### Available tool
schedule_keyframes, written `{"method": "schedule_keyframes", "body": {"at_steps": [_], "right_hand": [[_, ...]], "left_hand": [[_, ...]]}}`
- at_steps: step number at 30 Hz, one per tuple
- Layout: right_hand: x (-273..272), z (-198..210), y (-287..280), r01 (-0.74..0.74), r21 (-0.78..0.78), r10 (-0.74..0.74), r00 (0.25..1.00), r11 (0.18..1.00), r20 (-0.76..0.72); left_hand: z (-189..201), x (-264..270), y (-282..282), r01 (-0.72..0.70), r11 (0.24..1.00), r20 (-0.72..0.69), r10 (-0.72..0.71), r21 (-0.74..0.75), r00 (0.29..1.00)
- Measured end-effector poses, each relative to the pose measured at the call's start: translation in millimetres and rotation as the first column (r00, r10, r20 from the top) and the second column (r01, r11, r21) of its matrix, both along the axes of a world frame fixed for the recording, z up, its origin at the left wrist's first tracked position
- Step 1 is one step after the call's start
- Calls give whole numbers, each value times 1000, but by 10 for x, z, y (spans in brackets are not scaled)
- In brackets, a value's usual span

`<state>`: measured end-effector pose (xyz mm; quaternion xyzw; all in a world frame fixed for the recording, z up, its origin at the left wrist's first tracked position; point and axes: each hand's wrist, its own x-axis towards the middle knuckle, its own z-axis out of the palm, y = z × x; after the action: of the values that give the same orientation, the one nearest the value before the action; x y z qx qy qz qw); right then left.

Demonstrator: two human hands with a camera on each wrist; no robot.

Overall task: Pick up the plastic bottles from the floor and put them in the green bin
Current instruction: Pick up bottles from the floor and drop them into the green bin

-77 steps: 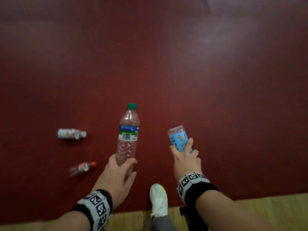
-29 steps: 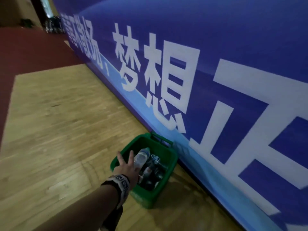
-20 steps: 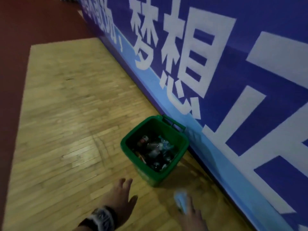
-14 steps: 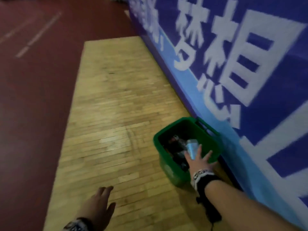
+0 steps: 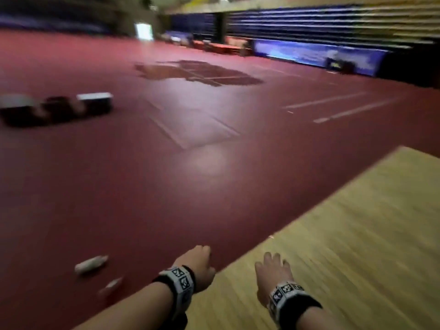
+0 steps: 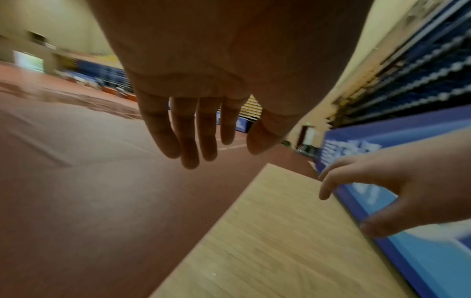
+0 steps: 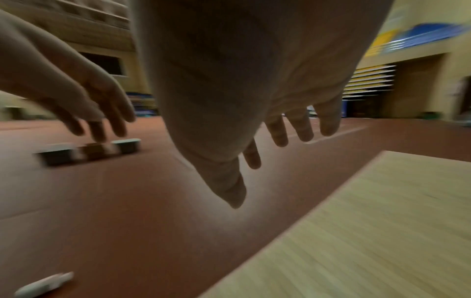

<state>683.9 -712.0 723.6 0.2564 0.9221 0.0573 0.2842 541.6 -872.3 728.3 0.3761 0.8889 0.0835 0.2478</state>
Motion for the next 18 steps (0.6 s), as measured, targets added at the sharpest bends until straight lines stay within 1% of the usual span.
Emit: {"method": "schedule_keyframes", "body": {"at_steps": [2, 3, 5, 8, 10, 11, 14, 18], "right_hand": [[-650, 14, -529, -154, 25, 155, 988, 988, -21], [-1082, -17, -904, -233, 25, 234, 972, 972, -27], [-1720, -143, -1530, -364, 57, 367, 930, 930, -37], [-2448, -278, -2379, -494, 43, 495, 868, 868, -36], [-2873, -388, -2884, -571, 29, 571, 820, 821, -24], [-3064, -427, -3105, -605, 18, 605, 796, 796, -12], [-3549, -561, -3553, -677, 12, 677, 736, 736, 13], [-4249, -907, -3885, -735, 2, 733, 676, 678, 77]], "left_hand": [[-61, -444, -792, -129, 991, 9, 129, -22, 992], [-123, -695, -1362, -220, 975, 7, 220, -31, 975], [-238, -1025, -2327, -340, 936, 3, 342, -87, 940], [-358, -1413, -3453, -474, 864, -13, 479, -167, 878], [-424, -1646, -4013, -540, 815, -16, 550, -210, 835], [-440, -1759, -4220, -568, 793, -19, 578, -220, 816], [-532, -2074, -4612, -621, 745, -16, 637, -245, 770], [-756, -2529, -4858, -654, 699, 10, 685, -288, 728]]}}
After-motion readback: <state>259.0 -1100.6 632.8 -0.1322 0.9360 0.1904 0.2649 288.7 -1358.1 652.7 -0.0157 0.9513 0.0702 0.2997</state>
